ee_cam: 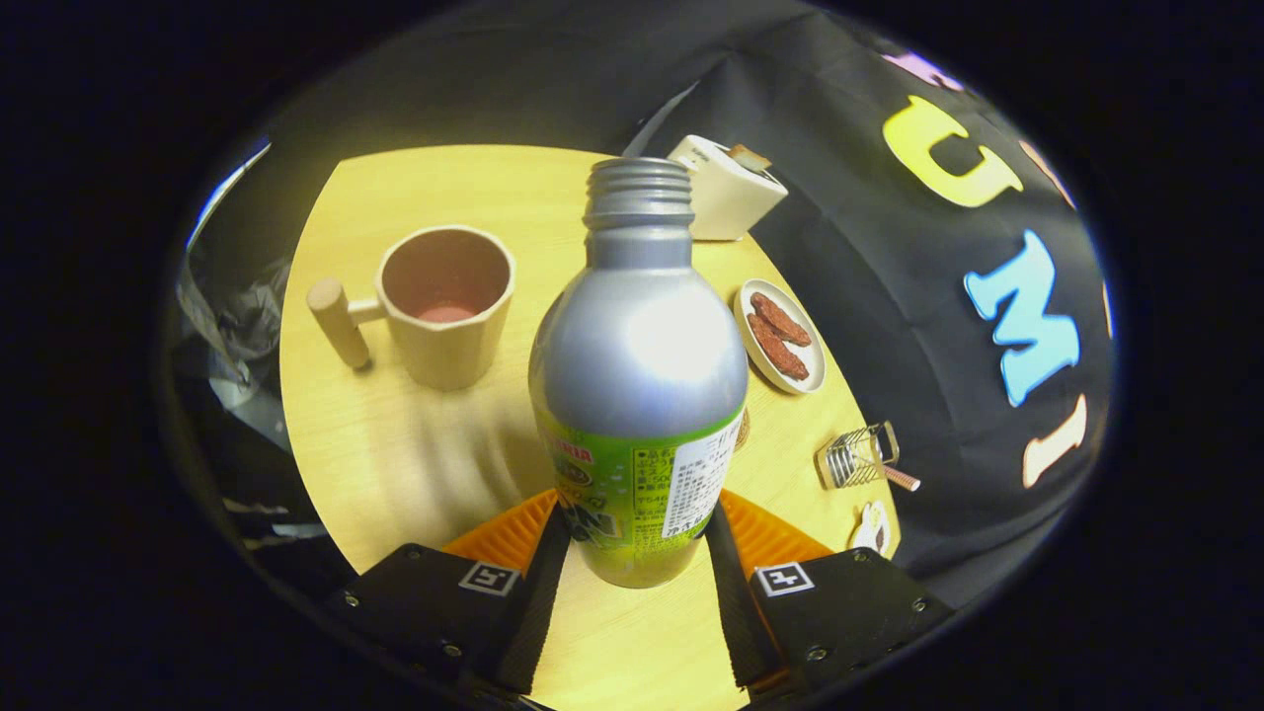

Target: Take the bottle from table, then pour the juice into the cup, finally place the bottle on the coaster

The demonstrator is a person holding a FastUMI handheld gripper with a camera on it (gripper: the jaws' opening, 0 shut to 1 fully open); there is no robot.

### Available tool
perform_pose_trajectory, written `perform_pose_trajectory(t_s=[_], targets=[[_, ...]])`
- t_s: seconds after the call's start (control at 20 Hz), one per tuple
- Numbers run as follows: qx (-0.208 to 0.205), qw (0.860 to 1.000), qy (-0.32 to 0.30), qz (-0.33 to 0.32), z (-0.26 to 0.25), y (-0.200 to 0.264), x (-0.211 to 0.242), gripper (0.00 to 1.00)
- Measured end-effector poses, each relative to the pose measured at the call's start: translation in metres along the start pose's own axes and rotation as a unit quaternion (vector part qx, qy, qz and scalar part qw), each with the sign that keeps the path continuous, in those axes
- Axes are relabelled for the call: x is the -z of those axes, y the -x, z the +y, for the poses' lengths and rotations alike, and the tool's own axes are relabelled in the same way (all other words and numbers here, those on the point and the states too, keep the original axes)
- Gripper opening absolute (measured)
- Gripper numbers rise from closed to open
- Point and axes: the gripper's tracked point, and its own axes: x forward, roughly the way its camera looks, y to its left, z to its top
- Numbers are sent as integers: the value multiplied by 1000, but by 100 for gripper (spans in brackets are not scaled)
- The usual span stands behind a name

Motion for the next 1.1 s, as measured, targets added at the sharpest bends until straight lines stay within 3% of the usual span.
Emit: perform_pose_trajectory(t_s=[0.5, 1.1], targets=[[-28, 988, -125, -91, -24, -9, -13, 72], [-9, 967, -209, -145, -62, -48, -22, 72]])
